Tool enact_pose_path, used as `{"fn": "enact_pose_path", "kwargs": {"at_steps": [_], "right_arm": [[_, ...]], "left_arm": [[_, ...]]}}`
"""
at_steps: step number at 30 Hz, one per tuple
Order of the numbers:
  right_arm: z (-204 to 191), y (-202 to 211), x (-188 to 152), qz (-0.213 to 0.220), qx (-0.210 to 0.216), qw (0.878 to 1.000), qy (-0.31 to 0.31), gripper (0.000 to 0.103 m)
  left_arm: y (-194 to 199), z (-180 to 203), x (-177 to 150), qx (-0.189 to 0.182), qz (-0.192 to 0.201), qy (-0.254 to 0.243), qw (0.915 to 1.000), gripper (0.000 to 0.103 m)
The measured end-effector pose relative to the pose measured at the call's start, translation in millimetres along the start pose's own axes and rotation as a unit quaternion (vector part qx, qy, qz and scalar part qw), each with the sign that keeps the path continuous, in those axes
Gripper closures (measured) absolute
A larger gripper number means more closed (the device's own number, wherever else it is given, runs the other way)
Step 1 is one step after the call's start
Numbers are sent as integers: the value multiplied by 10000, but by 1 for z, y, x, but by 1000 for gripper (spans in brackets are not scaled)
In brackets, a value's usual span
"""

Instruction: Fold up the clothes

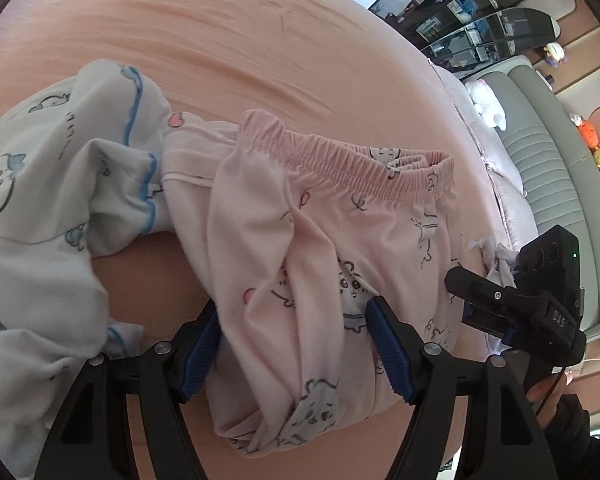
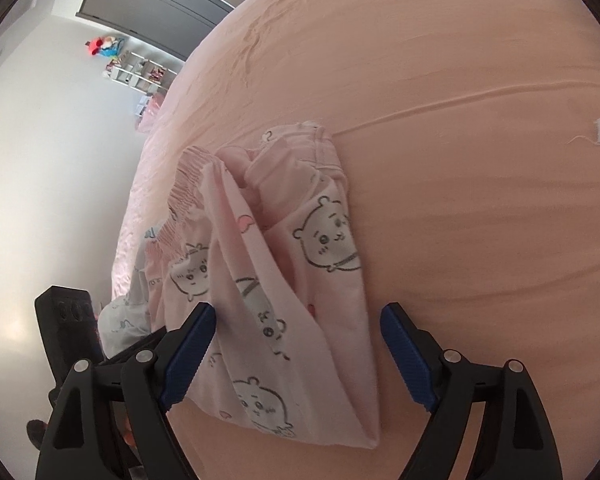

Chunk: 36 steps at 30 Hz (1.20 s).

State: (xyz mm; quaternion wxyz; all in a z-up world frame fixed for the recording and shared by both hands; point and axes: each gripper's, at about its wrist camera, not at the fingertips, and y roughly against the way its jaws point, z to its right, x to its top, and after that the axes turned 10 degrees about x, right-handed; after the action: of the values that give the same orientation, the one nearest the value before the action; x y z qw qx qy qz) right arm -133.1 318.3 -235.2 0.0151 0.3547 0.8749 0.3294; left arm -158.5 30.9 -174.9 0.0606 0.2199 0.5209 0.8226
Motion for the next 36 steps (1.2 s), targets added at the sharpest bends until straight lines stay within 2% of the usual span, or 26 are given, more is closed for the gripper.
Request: {"fn": "enact_pose_path", "kwargs": {"at_steps": [4, 9, 15, 16, 19, 20, 22, 24, 26, 28, 32, 36], "right_arm": [[-4, -9, -2, -37, 250, 9996, -137, 18], [0, -10, -7, 103, 378, 9988, -305, 17], [4, -6, -13, 290, 318, 9981, -440, 19], [3, -5, -14, 276, 217, 9986, -397, 22], [0, -3, -17, 247, -80, 9992, -293, 39], [0, -2, -18, 259, -153, 9991, -297, 41], [3, 0, -20, 299, -78, 9988, -381, 45], [7, 1, -22, 303, -62, 9985, -443, 53], [12, 1, -24, 298, -22, 9983, -503, 63], [13, 2, -26, 330, -39, 9980, -535, 68], [15, 4, -29, 398, -82, 9974, -595, 82], [0, 7, -39, 536, -538, 9968, -244, 89]], "left_arm": [[-2, 3, 1, -94, -8, -55, 9999, 33], [-1, 0, -1, -384, 93, 194, 9990, 33], [3, -11, -10, -534, 106, 538, 9971, 33], [3, -13, -10, -576, 85, 592, 9965, 33], [4, -18, -10, -687, 51, 766, 9947, 34], [4, -18, -10, -687, 54, 821, 9942, 36], [5, -19, -11, -592, 70, 850, 9946, 42], [6, -19, -13, -466, 90, 851, 9952, 55], [7, -20, -16, -429, 130, 920, 9948, 61], [8, -20, -18, -400, 177, 951, 9945, 64], [10, -13, -24, -189, 392, 689, 9967, 69], [14, -4, -32, 123, 705, 385, 9967, 77]]}}
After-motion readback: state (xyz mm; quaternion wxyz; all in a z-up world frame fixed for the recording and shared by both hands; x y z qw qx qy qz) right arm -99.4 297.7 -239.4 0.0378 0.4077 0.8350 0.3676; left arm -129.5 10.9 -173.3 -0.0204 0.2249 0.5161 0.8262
